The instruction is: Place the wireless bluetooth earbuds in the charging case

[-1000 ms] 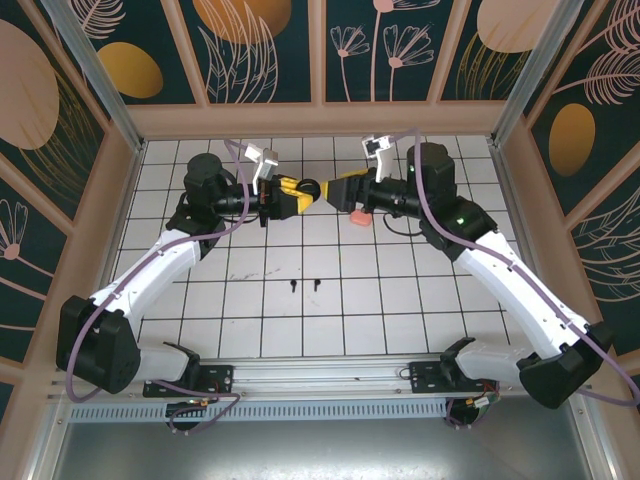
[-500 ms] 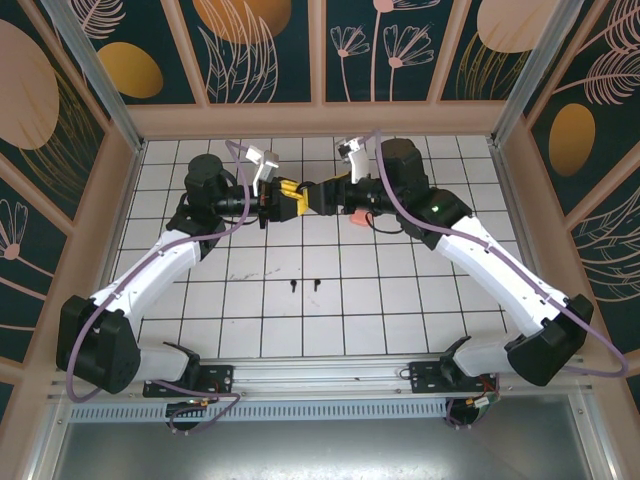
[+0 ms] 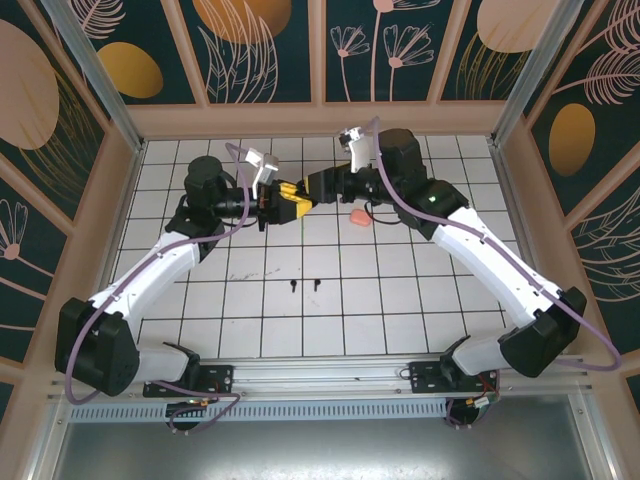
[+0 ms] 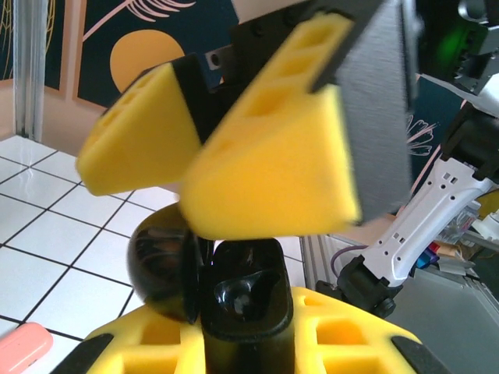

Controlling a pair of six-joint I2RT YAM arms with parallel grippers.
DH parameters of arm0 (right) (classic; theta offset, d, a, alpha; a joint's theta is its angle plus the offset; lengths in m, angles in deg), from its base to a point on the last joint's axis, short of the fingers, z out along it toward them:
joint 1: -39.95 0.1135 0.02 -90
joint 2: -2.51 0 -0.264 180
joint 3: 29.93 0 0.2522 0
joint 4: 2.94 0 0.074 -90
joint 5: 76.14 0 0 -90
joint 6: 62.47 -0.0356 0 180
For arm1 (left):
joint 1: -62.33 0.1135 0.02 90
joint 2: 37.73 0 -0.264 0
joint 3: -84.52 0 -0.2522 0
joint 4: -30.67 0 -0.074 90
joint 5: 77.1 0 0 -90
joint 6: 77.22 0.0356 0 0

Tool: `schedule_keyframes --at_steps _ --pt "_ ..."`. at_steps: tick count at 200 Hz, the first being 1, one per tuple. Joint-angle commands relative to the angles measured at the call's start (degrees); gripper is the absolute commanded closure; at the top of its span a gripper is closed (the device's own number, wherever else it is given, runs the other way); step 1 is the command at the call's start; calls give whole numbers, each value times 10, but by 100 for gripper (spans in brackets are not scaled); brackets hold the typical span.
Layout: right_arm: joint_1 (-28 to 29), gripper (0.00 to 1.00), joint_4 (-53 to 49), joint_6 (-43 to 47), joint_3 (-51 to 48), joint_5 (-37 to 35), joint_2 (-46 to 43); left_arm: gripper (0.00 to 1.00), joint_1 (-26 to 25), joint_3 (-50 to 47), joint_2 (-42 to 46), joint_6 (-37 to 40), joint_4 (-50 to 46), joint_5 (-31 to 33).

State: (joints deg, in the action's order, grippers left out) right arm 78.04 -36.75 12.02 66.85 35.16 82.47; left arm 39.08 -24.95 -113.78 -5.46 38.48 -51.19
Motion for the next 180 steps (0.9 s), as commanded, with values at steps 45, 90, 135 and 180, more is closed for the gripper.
schedule_keyframes --at_steps 45,90,135,180 --pt "-27 29 10 -34 36 -22 -6 100 -4 -24 34 31 7 -15" --pt "-47 28 41 -81 -44 -20 -79 100 -4 -63 53 29 44 50" --pt "-26 29 32 -63 -84 19 -102 100 -4 -63 45 27 49 48" --pt "34 28 14 -39 -81 5 -84 100 -4 -48 38 28 40 36"
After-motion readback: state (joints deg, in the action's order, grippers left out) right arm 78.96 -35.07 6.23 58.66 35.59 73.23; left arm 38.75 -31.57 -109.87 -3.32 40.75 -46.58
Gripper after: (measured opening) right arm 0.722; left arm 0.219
